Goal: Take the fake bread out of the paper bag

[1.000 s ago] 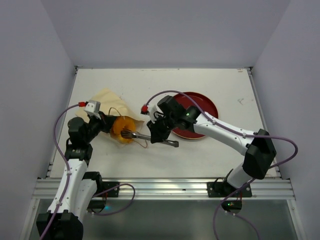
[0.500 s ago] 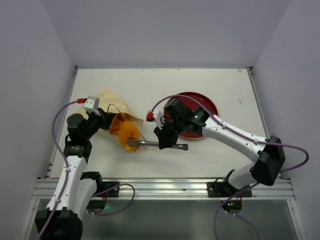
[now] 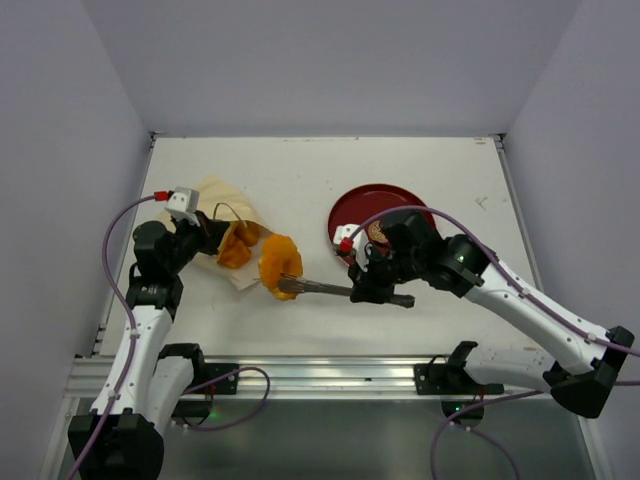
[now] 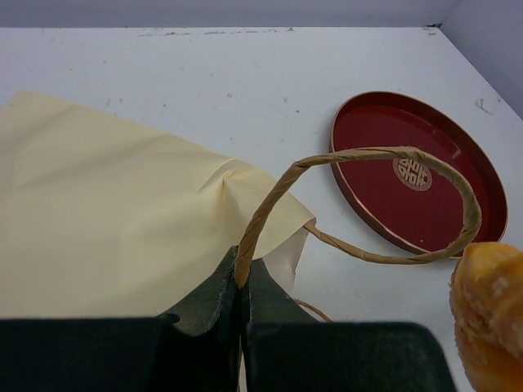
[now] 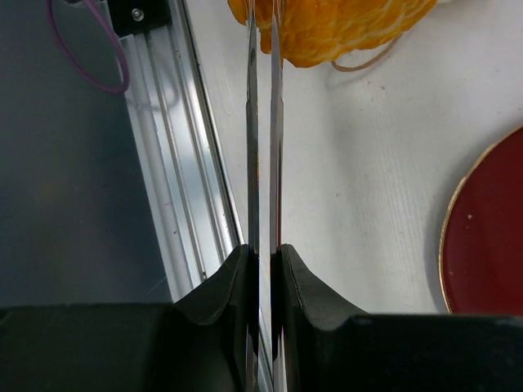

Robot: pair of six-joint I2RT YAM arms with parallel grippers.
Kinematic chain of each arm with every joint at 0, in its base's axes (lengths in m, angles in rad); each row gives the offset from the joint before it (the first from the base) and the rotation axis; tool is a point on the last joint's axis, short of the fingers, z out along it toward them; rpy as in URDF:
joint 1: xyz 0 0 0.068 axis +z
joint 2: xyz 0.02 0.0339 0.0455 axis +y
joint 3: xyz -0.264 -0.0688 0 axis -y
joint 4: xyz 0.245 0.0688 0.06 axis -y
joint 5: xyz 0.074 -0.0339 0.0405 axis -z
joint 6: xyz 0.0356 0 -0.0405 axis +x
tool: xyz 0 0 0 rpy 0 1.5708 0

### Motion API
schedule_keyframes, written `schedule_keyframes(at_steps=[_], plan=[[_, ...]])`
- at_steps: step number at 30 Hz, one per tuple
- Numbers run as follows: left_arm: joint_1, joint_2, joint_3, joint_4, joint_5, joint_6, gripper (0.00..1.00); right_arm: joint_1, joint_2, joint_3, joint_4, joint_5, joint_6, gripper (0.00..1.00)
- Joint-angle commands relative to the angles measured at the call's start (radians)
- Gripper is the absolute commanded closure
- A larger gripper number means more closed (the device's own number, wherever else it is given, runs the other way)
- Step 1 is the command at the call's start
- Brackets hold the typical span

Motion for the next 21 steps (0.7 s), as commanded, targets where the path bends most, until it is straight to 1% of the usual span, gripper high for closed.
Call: schedule_keyframes(at_steps=[1,4,6,7,10,12,13,15,16,19,21], plan=[[0.001,0.0,0.041,-0.02,-0.029,0.029,1.0,-0.056,-0.064,-0.013,-0.015,0.074,-0.037,1.0],[0.001,-0.006,0.034,-0.02,-0.029,0.04,1.0,-0.117,-0.076,-0.014,-0.047,0.098,-0.048,1.0],[0.001,-0.012,0.03,-0.02,-0.026,0.049,1.0,-0.195,-0.064,-0.006,-0.078,0.131,-0.066,1.0],[0.001,-0.021,0.028,-0.058,-0.028,0.054,1.0,-0.223,-0.059,0.0,-0.087,0.14,-0.077,1.0],[0.001,-0.041,0.016,-0.069,-0.028,0.075,1.0,-0.376,-0.033,0.017,-0.118,0.158,-0.129,1.0],[0.001,-0.05,0.007,-0.073,-0.029,0.086,1.0,-0.437,-0.007,0.032,-0.147,0.155,-0.177,1.0],[-0.001,-0.06,0.004,-0.072,-0.029,0.089,1.0,-0.497,0.025,0.051,-0.156,0.157,-0.195,1.0],[0.001,-0.078,-0.008,-0.063,-0.026,0.086,1.0,-0.556,0.059,0.066,-0.167,0.163,-0.246,1.0],[0.001,-0.081,-0.012,-0.06,-0.023,0.085,1.0,-0.609,0.104,0.091,-0.175,0.161,-0.263,1.0],[0.001,-0.098,-0.024,-0.053,-0.019,0.083,1.0,-0.686,0.184,0.159,-0.208,0.164,-0.323,1.0],[-0.001,-0.112,-0.035,-0.047,-0.017,0.08,1.0,-0.7,0.258,0.195,-0.222,0.19,-0.355,1.0]])
